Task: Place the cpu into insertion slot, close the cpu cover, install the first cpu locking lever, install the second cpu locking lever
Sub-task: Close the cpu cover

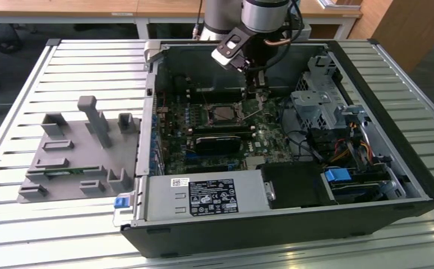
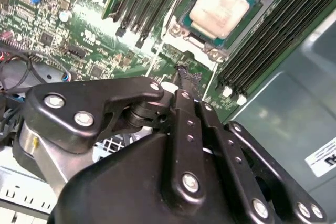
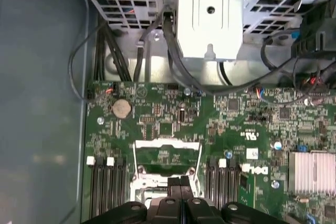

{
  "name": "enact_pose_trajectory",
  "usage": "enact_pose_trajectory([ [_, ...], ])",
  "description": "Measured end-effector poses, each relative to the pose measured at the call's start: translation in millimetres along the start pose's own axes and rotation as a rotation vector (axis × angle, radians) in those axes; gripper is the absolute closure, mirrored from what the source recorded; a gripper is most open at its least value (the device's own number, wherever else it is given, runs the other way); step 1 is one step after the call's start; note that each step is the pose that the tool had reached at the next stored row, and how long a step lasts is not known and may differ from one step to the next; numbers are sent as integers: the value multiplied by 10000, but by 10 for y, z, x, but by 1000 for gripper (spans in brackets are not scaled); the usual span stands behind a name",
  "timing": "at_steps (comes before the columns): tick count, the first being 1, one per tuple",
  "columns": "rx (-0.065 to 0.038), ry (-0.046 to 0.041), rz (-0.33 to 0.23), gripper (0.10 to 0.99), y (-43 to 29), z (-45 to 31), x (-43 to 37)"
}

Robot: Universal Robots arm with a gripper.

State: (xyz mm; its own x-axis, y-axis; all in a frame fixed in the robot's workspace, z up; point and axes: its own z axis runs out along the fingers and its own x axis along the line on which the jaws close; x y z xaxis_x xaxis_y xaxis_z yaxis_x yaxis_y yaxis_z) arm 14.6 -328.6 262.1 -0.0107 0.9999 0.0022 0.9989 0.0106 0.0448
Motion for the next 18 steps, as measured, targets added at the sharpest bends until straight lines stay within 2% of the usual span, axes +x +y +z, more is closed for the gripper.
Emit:
enact_pose_trajectory([
  [6,11,-3,0,980,108,5,0],
  [18,26,-3,-1,980,244,11,5],
])
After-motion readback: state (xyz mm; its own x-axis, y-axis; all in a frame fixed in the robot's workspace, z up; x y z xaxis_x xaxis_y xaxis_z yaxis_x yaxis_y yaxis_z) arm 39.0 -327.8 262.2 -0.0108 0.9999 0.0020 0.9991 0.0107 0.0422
